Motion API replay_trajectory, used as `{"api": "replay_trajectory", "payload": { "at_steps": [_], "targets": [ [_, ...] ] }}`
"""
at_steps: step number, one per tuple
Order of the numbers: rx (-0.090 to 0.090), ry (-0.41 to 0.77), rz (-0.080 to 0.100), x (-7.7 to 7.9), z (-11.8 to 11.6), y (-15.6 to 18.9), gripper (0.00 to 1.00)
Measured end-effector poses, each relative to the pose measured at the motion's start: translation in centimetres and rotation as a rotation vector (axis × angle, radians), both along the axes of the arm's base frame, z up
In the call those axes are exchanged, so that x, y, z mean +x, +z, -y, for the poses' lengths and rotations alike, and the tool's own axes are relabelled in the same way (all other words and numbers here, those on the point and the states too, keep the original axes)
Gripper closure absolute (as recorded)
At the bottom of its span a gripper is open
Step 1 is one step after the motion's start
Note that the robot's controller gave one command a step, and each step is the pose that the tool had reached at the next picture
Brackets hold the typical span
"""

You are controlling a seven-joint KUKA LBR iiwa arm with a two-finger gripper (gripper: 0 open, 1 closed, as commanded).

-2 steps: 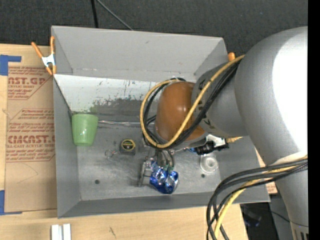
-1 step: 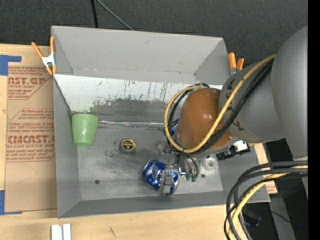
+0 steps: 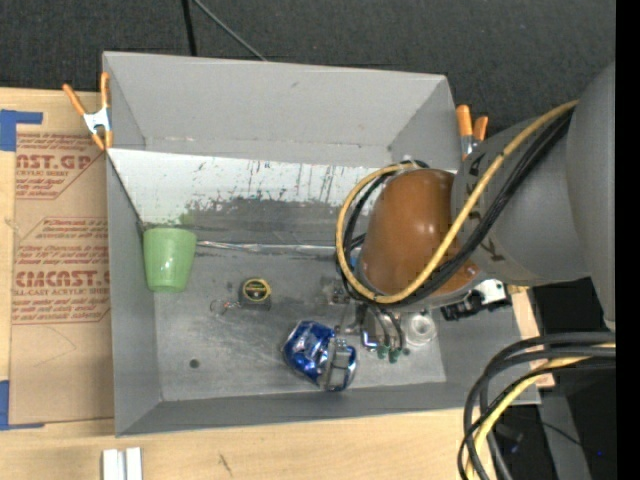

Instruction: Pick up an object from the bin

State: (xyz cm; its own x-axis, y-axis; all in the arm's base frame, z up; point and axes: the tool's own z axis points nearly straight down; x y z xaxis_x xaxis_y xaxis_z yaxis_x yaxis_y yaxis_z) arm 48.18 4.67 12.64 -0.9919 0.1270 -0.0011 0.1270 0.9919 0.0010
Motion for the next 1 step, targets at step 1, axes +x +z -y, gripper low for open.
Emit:
{"api": "replay_trajectory", "payload": {
  "at_steps": [1],
  "targets": [
    [0.0,-0.199,-0.001,-0.19,-1.47,-5.75,0.0]
  ]
}}
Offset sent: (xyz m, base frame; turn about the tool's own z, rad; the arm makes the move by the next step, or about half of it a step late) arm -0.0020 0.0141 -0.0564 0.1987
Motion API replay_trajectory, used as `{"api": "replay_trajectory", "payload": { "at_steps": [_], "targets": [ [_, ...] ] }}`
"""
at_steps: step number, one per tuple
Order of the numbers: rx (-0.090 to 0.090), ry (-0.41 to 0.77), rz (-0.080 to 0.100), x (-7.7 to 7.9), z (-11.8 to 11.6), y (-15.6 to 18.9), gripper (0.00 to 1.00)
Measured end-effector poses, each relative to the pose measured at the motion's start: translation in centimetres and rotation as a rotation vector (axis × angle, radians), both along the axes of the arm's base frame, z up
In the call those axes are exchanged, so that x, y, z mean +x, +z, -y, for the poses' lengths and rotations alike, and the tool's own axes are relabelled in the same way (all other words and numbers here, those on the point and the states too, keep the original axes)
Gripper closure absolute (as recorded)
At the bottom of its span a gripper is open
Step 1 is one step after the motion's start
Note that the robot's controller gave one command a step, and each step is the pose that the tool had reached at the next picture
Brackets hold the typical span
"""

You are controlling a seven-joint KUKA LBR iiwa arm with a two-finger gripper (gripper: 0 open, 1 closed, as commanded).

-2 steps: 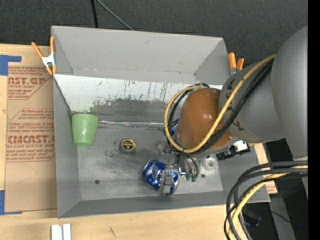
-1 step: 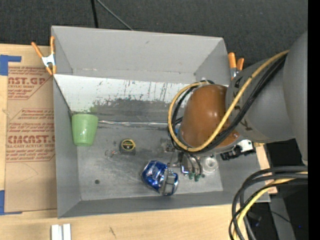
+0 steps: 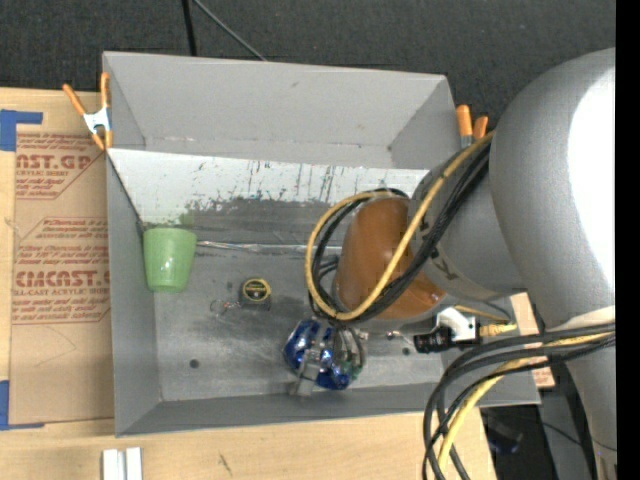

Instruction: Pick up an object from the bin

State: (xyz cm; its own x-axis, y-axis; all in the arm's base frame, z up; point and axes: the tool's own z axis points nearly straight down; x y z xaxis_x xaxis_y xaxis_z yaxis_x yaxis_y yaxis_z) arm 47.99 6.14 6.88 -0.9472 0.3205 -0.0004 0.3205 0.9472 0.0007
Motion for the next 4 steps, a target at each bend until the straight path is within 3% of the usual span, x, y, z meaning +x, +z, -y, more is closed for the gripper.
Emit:
{"api": "replay_trajectory", "payload": {
  "at_steps": [1,2,3,4],
  "targets": [
    [0.001,0.0,0.002,0.1,0.0,0.0,0.0],
    [0.001,0.0,-0.001,0.0,-0.1,0.0,1.0],
    [0.0,0.001,-0.001,-0.1,-0.1,0.5,1.0],
    [0.001,0.002,0.001,-0.1,-0.2,3.2,1.0]
  ]
}}
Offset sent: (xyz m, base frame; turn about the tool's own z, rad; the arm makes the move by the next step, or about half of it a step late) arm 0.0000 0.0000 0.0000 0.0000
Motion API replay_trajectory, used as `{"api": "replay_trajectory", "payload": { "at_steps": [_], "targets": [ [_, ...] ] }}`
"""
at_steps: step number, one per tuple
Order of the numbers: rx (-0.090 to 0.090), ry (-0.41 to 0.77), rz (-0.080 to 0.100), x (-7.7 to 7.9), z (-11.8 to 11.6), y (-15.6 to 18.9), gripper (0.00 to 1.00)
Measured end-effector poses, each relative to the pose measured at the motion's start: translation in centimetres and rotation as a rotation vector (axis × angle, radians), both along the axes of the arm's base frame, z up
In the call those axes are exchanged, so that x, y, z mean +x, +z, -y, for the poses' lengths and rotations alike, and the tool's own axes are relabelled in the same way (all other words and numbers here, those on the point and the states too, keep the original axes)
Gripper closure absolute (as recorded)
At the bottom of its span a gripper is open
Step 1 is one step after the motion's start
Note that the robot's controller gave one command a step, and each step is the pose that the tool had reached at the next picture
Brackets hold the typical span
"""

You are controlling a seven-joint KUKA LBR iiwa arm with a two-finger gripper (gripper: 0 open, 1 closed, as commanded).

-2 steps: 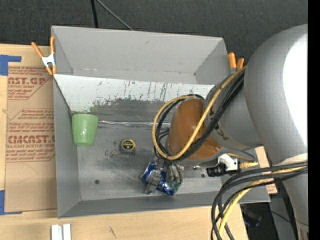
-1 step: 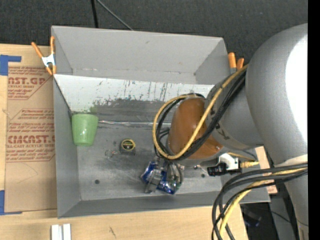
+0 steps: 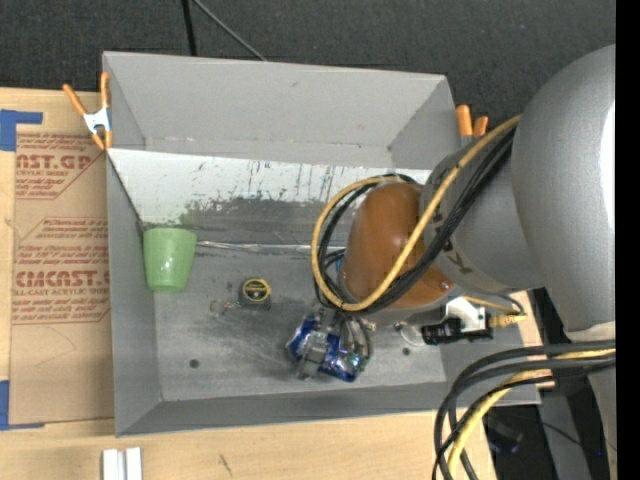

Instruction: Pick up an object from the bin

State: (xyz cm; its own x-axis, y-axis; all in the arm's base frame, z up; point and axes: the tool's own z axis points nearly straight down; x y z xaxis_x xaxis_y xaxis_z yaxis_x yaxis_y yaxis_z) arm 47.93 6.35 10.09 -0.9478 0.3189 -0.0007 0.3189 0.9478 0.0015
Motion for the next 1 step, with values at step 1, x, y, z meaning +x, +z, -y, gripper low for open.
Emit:
{"api": "replay_trajectory", "payload": {
  "at_steps": [1],
  "targets": [
    [0.0,0.001,0.002,0.11,-0.06,4.37,1.0]
  ]
}}
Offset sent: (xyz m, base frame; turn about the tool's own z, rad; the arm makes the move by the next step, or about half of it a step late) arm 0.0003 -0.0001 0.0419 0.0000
